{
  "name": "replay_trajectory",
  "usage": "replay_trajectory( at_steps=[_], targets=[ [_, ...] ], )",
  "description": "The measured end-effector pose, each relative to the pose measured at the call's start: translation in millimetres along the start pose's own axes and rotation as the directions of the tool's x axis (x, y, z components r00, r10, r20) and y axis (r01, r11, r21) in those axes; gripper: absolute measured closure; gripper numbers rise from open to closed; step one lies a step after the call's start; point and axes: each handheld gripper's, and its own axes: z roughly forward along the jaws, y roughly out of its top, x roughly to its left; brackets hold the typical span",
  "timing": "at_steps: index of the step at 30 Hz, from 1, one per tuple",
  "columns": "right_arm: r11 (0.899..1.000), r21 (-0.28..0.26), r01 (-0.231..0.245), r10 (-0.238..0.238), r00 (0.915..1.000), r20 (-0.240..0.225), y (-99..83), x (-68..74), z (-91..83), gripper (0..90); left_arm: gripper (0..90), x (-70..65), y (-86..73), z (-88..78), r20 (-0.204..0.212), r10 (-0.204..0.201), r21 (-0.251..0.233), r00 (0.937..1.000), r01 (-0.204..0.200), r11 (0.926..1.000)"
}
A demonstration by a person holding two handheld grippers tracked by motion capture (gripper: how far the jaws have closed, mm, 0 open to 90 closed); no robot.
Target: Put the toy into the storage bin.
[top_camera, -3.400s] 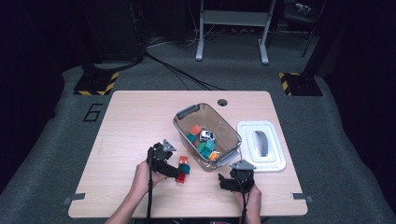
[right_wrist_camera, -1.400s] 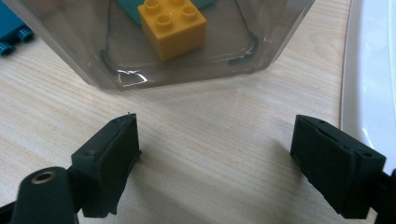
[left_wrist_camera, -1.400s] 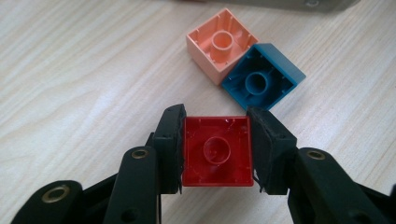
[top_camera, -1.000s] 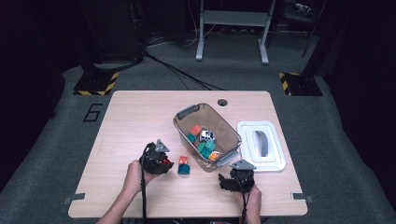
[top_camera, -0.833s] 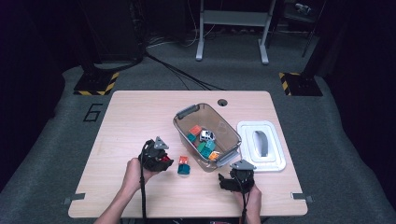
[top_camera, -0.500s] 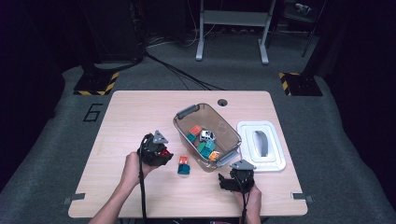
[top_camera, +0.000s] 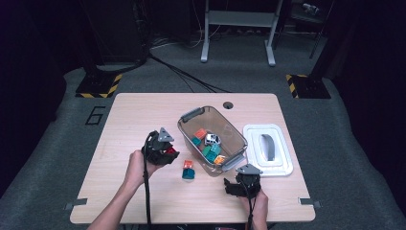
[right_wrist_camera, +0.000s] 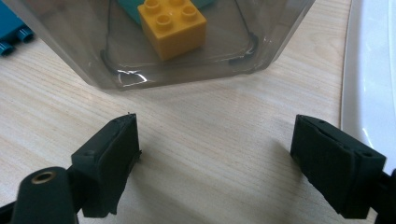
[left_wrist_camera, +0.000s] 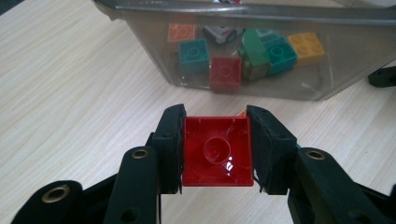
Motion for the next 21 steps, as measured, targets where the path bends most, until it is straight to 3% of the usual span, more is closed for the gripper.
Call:
replay_trajectory(
  at_steps=[17,21],
  targets=[
    [1.0,0.001,0.002,-0.002,1.0,-0.002,0.1,-0.3,0.1,15.0,59.0,6.2,22.9,-13.9,-0.013,0.016,-0.035,0.9998,-0.016,0.9993],
    [1.0,0.001,0.001,-0.001,1.0,-0.002,0.1,-0.3,0.1,15.0,59.0,10.7,34.9,-18.2,-0.016,0.017,-0.055,0.9997,-0.018,0.9983]
  ],
)
